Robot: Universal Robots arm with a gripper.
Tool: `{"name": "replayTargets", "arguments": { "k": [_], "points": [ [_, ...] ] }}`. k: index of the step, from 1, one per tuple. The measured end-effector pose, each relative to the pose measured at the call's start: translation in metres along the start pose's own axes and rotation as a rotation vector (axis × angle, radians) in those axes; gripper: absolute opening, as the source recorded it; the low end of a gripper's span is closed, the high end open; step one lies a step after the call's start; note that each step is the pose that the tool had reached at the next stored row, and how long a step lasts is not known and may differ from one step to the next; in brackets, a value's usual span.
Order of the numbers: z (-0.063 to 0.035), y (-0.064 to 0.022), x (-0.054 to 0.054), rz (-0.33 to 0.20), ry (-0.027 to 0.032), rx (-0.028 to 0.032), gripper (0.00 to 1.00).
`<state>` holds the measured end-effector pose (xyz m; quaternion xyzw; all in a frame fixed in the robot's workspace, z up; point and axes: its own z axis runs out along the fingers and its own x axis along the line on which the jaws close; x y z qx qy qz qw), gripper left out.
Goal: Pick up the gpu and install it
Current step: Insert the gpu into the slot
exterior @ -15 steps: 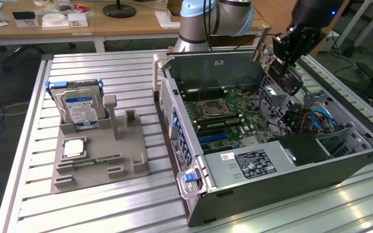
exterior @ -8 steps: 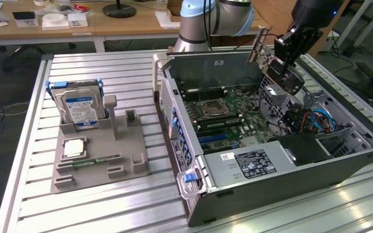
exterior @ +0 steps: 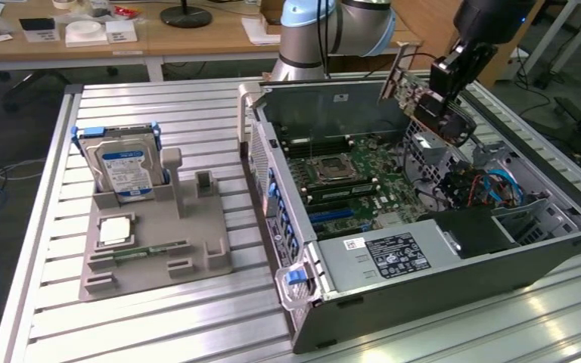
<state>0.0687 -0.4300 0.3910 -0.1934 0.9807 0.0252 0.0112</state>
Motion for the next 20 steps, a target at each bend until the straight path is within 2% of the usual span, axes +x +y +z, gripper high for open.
{"name": "replayTargets", "arguments": {
  "k": [9, 20],
  "points": [
    [0.0002, 0.0000, 0.0000, -0.137, 0.0062, -0.0042, 0.27],
    [0.0008, -0.0001, 0.0000, -0.336, 0.0152, -0.0105, 0.27]
  ]
}}
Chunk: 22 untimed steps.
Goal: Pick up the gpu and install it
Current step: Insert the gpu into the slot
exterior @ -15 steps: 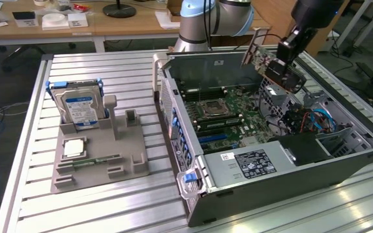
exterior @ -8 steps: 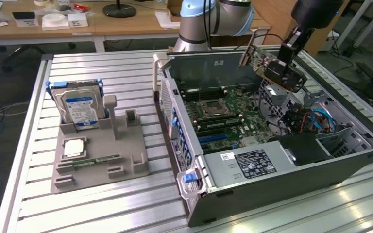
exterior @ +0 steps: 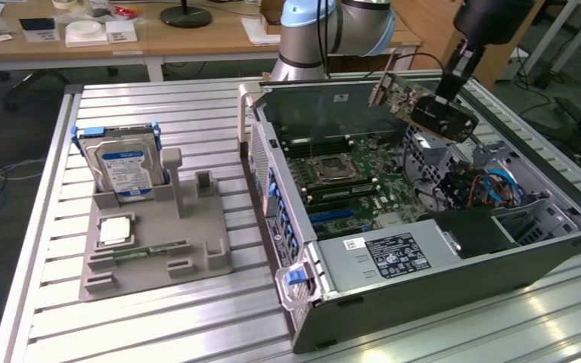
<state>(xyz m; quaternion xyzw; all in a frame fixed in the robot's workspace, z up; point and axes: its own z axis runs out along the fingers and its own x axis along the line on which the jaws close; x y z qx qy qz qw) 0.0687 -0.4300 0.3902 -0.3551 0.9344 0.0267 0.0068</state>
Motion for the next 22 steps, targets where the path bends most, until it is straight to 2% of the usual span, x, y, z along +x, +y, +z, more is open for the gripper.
{"name": "replayTargets", "arguments": {
  "k": [22],
  "points": [
    [0.0011, 0.0000, 0.0001, -0.390, 0.0175, -0.0124, 0.27]
  ]
}}
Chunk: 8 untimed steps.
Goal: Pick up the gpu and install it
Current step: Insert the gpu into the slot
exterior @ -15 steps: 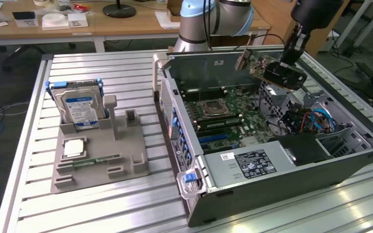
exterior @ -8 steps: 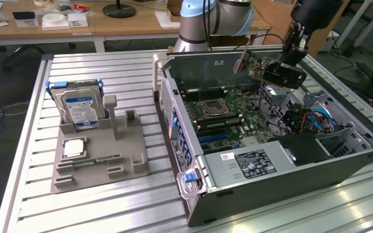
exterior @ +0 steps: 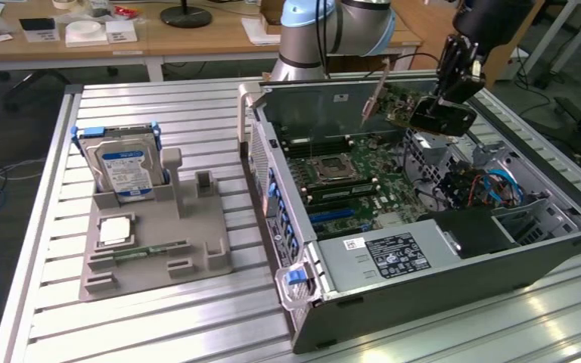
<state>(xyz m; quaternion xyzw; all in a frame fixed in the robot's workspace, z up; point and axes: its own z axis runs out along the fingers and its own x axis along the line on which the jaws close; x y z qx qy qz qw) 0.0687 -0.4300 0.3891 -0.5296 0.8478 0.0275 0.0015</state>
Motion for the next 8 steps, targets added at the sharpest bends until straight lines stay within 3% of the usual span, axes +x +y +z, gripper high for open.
{"name": "replayTargets", "arguments": {
  "k": [8],
  "points": [
    [0.0004, 0.0000, 0.0000, -0.145, 0.0066, -0.0045, 0.27]
  ]
}}
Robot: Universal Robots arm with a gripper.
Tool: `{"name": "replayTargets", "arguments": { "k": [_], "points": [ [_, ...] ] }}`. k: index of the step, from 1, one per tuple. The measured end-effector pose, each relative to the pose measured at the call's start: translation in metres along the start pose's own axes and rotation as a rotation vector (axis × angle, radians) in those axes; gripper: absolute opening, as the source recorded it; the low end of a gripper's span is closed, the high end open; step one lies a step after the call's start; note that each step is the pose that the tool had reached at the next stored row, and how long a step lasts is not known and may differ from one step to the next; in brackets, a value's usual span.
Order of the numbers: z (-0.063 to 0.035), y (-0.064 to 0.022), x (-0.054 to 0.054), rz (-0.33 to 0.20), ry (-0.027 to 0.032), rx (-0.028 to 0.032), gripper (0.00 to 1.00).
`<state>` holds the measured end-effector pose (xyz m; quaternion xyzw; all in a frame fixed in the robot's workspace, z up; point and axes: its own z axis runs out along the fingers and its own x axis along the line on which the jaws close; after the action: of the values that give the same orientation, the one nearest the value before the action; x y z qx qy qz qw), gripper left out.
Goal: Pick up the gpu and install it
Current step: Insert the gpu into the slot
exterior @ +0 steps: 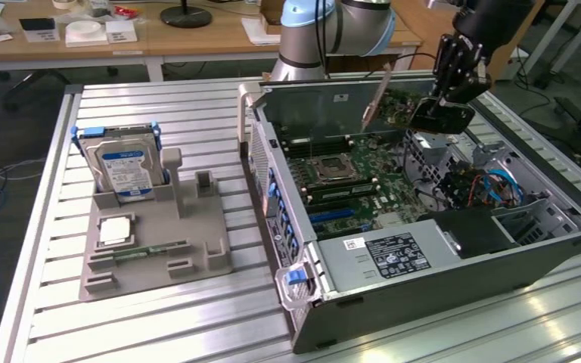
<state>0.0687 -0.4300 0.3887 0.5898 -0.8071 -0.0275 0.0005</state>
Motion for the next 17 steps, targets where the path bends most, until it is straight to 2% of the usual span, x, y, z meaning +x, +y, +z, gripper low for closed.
{"name": "replayTargets", "arguments": {
  "k": [11, 15, 17],
  "points": [
    [0.0007, 0.0000, 0.0000, -0.205, 0.0093, -0.0065, 0.27],
    [0.0008, 0.0000, 0.0000, -0.213, 0.0096, -0.0068, 0.27],
    [0.0009, 0.0000, -0.0001, -0.214, 0.0068, -0.0029, 0.27]
  ]
}}
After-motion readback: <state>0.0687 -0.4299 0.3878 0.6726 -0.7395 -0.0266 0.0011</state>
